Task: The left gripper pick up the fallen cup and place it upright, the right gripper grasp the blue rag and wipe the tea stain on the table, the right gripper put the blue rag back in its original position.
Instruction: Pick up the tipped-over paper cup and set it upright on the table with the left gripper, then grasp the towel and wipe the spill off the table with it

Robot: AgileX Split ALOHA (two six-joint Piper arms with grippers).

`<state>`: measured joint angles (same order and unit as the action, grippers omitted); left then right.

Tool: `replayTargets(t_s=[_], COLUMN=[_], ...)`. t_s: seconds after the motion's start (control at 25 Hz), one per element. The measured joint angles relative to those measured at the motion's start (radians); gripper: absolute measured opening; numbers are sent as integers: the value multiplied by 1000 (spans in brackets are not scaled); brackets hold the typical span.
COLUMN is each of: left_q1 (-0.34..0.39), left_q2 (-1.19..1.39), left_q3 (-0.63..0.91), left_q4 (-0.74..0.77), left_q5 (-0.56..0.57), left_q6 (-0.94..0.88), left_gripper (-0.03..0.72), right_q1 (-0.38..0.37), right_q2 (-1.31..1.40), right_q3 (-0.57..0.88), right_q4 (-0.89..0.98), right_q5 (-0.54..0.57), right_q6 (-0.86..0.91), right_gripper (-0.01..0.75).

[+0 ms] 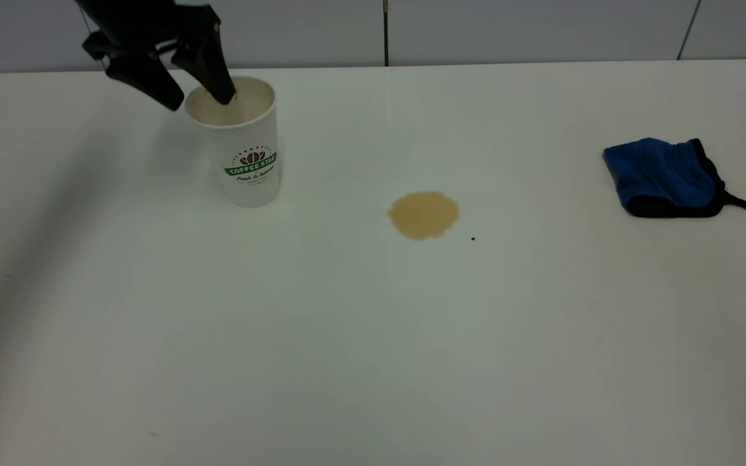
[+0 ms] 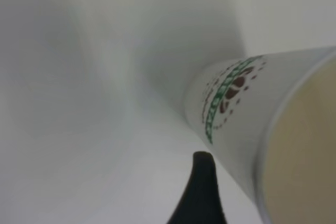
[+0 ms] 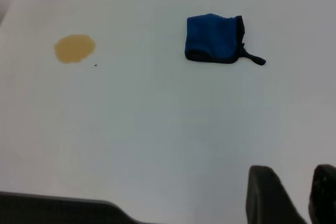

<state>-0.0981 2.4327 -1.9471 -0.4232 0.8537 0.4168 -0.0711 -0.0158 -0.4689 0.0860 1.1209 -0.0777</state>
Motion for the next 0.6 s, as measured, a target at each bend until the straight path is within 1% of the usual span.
replayTargets(t_s=[0.12,0.32,0.36,0.44,0.6], left_q1=[0,0,0,0,0], left_q2=[-28,-113,-133,-167,-231], left_q3=[-96,-250,-272,-305,-315], left_q4=[33,140,164,203,285], left_q5=[94,296,314,314,314], left_q6=[-23,-139,-153,-171,-242], left_gripper=[684,605,594,576,567], right_q1=[0,0,0,0,0], right_q2=[0,0,0,0,0], right_q3=[0,0,0,0,0], right_q4=[0,0,0,0,0], right_q5=[0,0,0,0,0], right_q6=[0,0,0,0,0], right_gripper=[238,238,238,238,238])
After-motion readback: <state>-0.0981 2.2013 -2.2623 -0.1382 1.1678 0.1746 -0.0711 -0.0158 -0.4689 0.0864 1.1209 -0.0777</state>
